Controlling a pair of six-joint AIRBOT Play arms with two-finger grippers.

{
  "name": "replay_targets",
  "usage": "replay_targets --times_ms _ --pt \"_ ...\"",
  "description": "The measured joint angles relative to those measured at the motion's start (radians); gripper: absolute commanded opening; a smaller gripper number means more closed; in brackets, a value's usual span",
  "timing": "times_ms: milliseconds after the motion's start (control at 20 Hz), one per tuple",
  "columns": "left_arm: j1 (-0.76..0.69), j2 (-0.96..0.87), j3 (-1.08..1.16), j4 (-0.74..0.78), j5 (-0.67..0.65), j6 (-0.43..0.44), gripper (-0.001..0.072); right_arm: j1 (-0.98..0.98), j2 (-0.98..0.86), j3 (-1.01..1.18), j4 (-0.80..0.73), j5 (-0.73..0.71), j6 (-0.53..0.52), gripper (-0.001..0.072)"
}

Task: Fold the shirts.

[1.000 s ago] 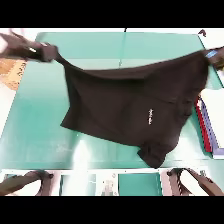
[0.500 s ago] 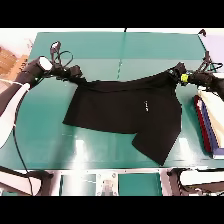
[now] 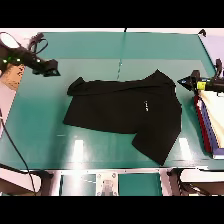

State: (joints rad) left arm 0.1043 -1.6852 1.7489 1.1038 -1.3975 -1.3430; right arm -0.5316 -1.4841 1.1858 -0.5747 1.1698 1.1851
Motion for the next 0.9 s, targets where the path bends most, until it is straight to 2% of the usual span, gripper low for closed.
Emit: replay_targets --times_ms 200,250,300,350,400,450,500,700,750,800,850,900 --pt "0.042 0.032 -0.142 0.023 -0.145 0.037 0.0024 -0.050 0.130 -0.122 -0.107 0.045 0.012 0.0017" --pt "0.050 0.047 -0.206 0.030 -0.148 0.046 0.0071 -0.069 0.162 -0.156 -0.134 0.049 0.014 0.0018" --pt "0.056 0.059 -0.276 0.035 -0.143 0.054 0.0406 -0.093 0.191 -0.187 -0.151 0.050 0.018 0.0029" --pt "0.059 0.069 -0.336 0.036 -0.132 0.059 0.0670 -0.116 0.214 -0.212 -0.159 0.050 0.021 0.0085" --pt "0.062 0.076 -0.393 0.035 -0.112 0.061 0.0678 -0.142 0.232 -0.237 -0.172 0.052 0.024 0.0103" --pt "0.066 0.079 -0.448 0.037 -0.081 0.061 0.0678 -0.168 0.246 -0.255 -0.180 0.058 0.028 0.0166" --pt "0.068 0.085 -0.496 0.034 -0.052 0.061 0.0678 -0.194 0.256 -0.270 -0.183 0.068 0.029 0.0194" --pt "0.072 0.093 -0.642 -0.063 0.059 0.093 0.0677 -0.312 0.275 -0.311 -0.231 0.113 0.035 0.0195" --pt "0.071 0.095 -0.672 -0.100 0.068 0.106 0.0638 -0.341 0.276 -0.317 -0.248 0.118 0.035 0.0219" --pt "0.071 0.096 -0.703 -0.133 0.084 0.121 0.0531 -0.370 0.278 -0.322 -0.261 0.127 0.036 0.0270" --pt "0.071 0.098 -0.729 -0.152 0.106 0.137 0.0451 -0.396 0.279 -0.326 -0.272 0.132 0.035 0.0303" --pt "0.072 0.095 -0.753 -0.178 0.119 0.153 0.0339 -0.422 0.279 -0.332 -0.288 0.136 0.035 0.0327"
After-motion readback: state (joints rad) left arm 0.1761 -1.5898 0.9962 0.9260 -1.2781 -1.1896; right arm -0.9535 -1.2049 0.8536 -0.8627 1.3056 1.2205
